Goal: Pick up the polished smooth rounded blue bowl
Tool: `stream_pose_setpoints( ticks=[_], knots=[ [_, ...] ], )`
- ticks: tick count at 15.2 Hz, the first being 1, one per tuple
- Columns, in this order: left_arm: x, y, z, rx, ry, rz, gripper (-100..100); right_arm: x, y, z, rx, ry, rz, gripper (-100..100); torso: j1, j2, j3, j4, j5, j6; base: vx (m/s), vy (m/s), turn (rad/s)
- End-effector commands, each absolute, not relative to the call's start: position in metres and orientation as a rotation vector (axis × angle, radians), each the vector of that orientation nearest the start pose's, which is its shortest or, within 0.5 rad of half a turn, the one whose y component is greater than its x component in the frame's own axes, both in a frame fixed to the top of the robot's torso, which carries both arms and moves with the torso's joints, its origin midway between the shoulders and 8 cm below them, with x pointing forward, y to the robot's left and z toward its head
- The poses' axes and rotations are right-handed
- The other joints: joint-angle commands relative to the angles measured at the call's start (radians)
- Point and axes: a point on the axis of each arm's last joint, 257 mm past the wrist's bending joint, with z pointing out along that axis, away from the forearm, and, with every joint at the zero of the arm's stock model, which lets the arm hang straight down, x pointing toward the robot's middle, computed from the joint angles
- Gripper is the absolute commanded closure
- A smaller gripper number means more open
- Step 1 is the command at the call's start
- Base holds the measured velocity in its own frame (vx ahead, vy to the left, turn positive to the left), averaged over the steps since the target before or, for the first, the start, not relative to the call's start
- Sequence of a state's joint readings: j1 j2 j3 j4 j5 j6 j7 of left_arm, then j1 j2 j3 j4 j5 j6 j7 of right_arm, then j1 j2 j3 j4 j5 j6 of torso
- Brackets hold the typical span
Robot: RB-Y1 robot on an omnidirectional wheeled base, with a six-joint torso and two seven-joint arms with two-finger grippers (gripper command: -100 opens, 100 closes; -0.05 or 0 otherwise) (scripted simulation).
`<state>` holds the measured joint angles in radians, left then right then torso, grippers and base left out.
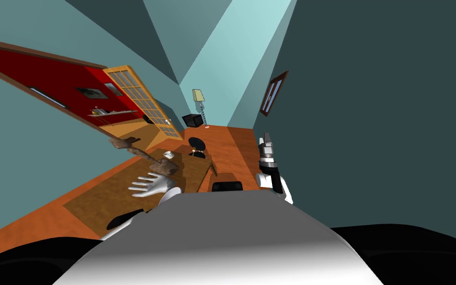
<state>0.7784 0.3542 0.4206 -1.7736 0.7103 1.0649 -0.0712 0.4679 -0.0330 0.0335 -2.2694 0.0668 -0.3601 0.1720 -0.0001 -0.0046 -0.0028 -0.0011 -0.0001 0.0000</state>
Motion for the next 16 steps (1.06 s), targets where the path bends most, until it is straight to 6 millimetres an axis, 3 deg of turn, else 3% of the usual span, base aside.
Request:
stream_pose_setpoints(
  ticks=[1, 5, 6, 7, 11, 14, 16],
  knots=[
    [0.056, 0.473, -0.485, -2.612, 1.450, -0.180, -100, 0.373, -0.259, 0.001, 0.615, 0.805, 1.114, 0, 0.000, 0.000, 0.000, 0.000, 0.000, 0.000, 0.008, 0.009, -0.016],
    [0.061, 0.469, -0.500, -2.612, 1.443, -0.186, -100, 0.373, -0.259, 0.001, 0.615, 0.805, 1.114, 0, 0.002, 0.006, 0.003, 0.001, 0.000, 0.000, -0.026, 0.023, -0.024],
    [0.060, 0.470, -0.495, -2.613, 1.446, -0.183, -100, 0.373, -0.259, 0.001, 0.615, 0.805, 1.114, 0, 0.002, 0.006, 0.004, 0.001, 0.001, 0.000, -0.017, 0.012, -0.011],
    [0.060, 0.470, -0.495, -2.612, 1.445, -0.184, 100, 0.373, -0.259, 0.001, 0.615, 0.805, 1.114, 0, 0.001, 0.006, 0.004, 0.001, 0.000, 0.000, -0.006, 0.005, -0.001],
    [0.059, 0.470, -0.496, -2.614, 1.446, -0.183, 100, 0.373, -0.259, 0.001, 0.615, 0.805, 1.114, 0, 0.000, 0.005, 0.003, 0.002, 0.000, 0.000, 0.000, 0.000, 0.000],
    [0.055, 0.474, -0.480, -2.612, 1.453, -0.178, 100, 0.373, -0.259, 0.001, 0.615, 0.805, 1.114, 0, -0.001, 0.004, 0.003, 0.002, -0.001, 0.000, 0.018, -0.018, 0.028],
    [0.055, 0.474, -0.482, -2.611, 1.452, -0.178, 100, 0.373, -0.259, 0.001, 0.615, 0.805, 1.114, 0, -0.002, 0.004, 0.003, 0.002, -0.001, 0.000, 0.022, -0.020, 0.015]
  ],
)
